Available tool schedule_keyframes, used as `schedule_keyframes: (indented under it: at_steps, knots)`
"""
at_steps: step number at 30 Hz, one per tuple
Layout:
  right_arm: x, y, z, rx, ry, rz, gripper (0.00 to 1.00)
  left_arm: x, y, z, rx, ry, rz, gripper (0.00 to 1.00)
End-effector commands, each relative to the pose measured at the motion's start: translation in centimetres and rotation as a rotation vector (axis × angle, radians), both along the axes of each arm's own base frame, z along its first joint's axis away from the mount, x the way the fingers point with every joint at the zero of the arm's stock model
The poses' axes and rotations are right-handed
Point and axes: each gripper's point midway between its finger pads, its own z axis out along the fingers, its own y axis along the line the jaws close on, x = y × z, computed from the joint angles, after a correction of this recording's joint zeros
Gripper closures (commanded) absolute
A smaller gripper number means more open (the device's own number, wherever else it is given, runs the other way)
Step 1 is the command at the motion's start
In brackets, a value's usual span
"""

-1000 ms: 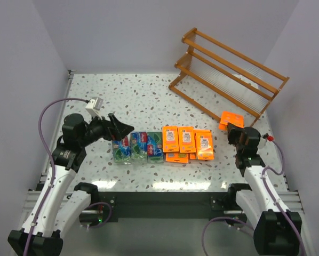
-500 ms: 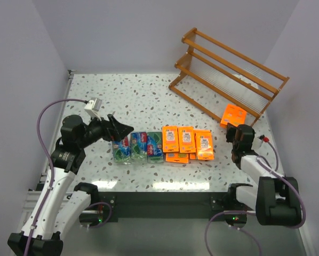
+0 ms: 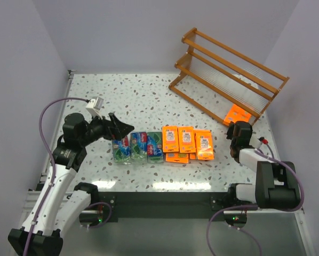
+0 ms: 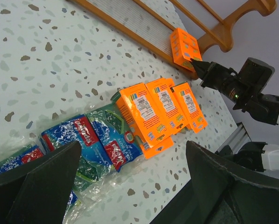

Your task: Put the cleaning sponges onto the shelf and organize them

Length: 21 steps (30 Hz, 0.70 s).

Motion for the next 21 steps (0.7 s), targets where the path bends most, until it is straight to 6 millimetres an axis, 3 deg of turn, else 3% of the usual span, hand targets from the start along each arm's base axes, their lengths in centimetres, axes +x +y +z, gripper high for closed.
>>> schedule_keyframes:
  at_steps: [1, 7, 12, 14, 15, 18, 19, 20, 21]
  knots:
    - [0.0, -2.2, 0.5, -0.024, -0.019, -0.126, 1.00, 0.8, -0.1, 1.9, 0.012, -0.078, -0.010, 0.00]
    - [-0.5, -3.2, -0.6, -0.025, 0.005, -0.194, 1.00, 1.3, -0.3, 1.9, 0.018, -0.065, -0.017, 0.00]
    - [0.8, -2.7, -0.5, -0.019, -0.011, -0.159, 0.98, 1.5, -0.4, 2.2, 0.015, -0.065, -0.018, 0.00]
    - [1.5, -1.9, 0.2, -0.016, -0.042, -0.104, 0.79, 1.6, -0.2, 2.3, 0.019, -0.067, -0.005, 0.00]
    - [1.8, -1.6, 0.7, -0.040, -0.051, -0.072, 0.50, 1.6, -0.1, 2.4, 0.020, -0.068, 0.003, 0.00]
    - [2.2, -0.2, 2.8, -0.059, -0.094, 0.024, 0.18, 1.5, 0.2, 2.4, 0.019, -0.074, 0.020, 0.00]
    - [1.9, 0.3, 3.0, -0.062, -0.083, 0.054, 0.17, 1.5, 0.3, 2.4, 0.019, -0.073, 0.026, 0.00]
    - [1.7, 0.4, 4.9, -0.077, -0.120, 0.067, 0.16, 1.4, 0.3, 2.5, 0.017, -0.076, 0.032, 0.00]
    - [1.4, 0.5, 5.5, -0.111, -0.114, 0.086, 0.15, 1.4, 0.4, 2.4, 0.017, -0.071, 0.041, 0.00]
